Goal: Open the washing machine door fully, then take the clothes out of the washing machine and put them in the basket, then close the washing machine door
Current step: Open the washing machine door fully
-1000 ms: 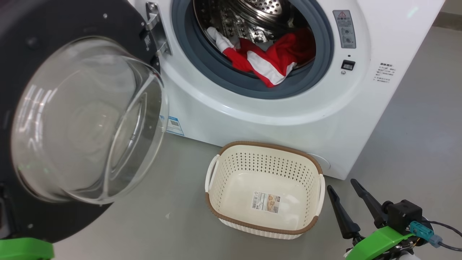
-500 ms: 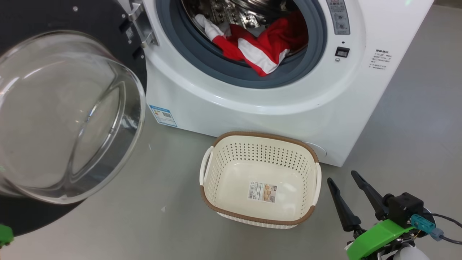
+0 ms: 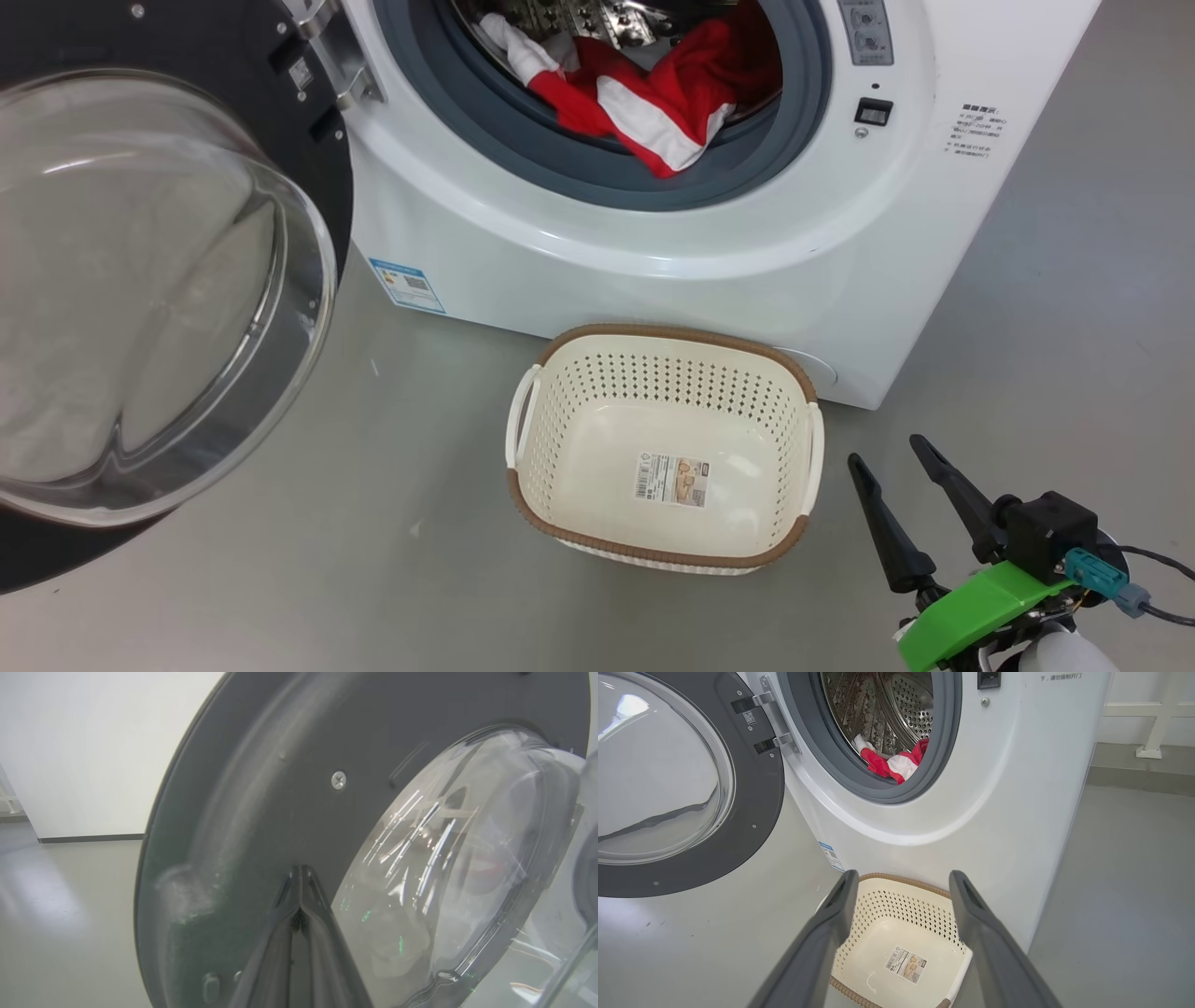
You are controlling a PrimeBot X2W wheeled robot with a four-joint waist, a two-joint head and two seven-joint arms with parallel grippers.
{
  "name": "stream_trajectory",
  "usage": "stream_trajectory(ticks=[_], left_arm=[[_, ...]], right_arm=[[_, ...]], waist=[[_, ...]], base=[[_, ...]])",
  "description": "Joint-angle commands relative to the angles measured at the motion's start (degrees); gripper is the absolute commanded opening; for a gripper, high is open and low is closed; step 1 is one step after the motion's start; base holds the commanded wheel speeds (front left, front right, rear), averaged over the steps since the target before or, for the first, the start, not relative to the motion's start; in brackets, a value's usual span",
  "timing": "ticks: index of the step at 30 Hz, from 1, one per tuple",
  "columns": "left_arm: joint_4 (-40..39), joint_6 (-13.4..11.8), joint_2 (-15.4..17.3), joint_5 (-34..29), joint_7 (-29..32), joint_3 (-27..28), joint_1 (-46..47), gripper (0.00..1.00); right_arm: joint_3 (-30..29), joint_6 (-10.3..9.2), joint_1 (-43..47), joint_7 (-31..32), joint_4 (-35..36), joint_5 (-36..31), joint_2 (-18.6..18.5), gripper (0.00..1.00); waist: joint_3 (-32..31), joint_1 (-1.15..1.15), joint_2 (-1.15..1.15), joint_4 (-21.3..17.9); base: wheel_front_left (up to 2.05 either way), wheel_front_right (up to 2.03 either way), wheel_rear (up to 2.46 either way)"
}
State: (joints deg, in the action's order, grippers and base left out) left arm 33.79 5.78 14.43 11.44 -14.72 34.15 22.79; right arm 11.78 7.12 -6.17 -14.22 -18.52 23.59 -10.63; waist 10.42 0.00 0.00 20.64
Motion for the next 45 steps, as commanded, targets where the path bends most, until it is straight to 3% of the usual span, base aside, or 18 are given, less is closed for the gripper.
stream_trajectory(ticks=[1,13,26,27,29,31,32,33,34,35,45], left_arm=[[-0.8,0.3,3.9,-0.5,-0.3,2.2,1.6,0.00],[1.5,1.6,3.5,-0.8,-0.3,2.5,1.2,0.00],[-6.7,1.7,-0.1,5.2,-0.3,-4.8,-6.9,0.01],[-7.6,1.7,-0.6,5.4,-0.3,-5.5,-7.8,0.07],[-9.6,1.7,-1.7,6.3,-0.3,-6.9,-9.3,0.32],[-11.6,1.7,-2.8,7.0,-0.3,-8.1,-11.0,0.48],[-12.7,1.7,-3.4,7.2,-0.3,-8.6,-11.8,0.67],[-12.7,1.7,-3.4,7.2,-0.3,-8.6,-11.8,0.67],[-13.8,1.7,-4.0,7.3,-0.3,-9.2,-12.6,0.93],[-14.9,1.7,-4.3,7.5,-0.3,-10.2,-13.5,1.00],[-21.5,1.7,-7.1,8.0,-0.3,-18.1,-19.4,1.00]], right_arm=[[1.2,0.36,-1.9,-0.8,1.4,-0.8,-0.5,1.00],[1.5,0.36,-1.4,-0.8,1.1,-0.6,-0.2,1.00],[0.9,0.36,0.1,-0.8,1.4,-0.2,0.2,1.00],[0.8,0.36,0.2,-0.8,1.4,-0.2,0.2,1.00],[0.7,0.36,0.4,-0.8,1.6,-0.1,0.3,1.00],[0.6,0.36,0.6,-0.8,1.7,0.0,0.4,1.00],[0.5,0.36,0.7,-0.8,1.7,0.0,0.4,1.00],[0.5,0.36,0.7,-0.8,1.7,0.0,0.4,1.00],[0.4,0.36,0.8,-0.8,1.8,0.0,0.4,1.00],[0.3,0.36,0.9,-0.8,1.9,0.1,0.4,1.00],[-1.5,0.36,1.5,-0.8,2.7,-0.1,0.8,1.00]], waist=[[-0.1,0.00,0.00,0.0],[-1.9,0.00,0.00,0.1],[-5.1,0.00,0.00,0.4],[-5.3,0.00,0.00,0.4],[-5.5,0.00,0.00,0.3],[-5.7,0.00,0.00,0.0],[-5.9,0.00,0.00,-0.2],[-5.9,0.00,0.00,-0.2],[-6.0,0.00,0.00,-0.3],[-6.0,0.00,0.00,-0.5],[-6.2,0.00,0.00,-3.8]], base=[[0.00,0.00,0.00],[0.00,0.00,0.00],[0.00,0.00,0.00],[0.00,0.00,0.00],[0.00,0.00,0.00],[0.00,0.00,0.00],[0.00,0.00,0.00],[0.00,0.00,0.00],[0.00,0.00,0.00],[0.00,0.00,0.00],[0.00,0.00,0.00]])
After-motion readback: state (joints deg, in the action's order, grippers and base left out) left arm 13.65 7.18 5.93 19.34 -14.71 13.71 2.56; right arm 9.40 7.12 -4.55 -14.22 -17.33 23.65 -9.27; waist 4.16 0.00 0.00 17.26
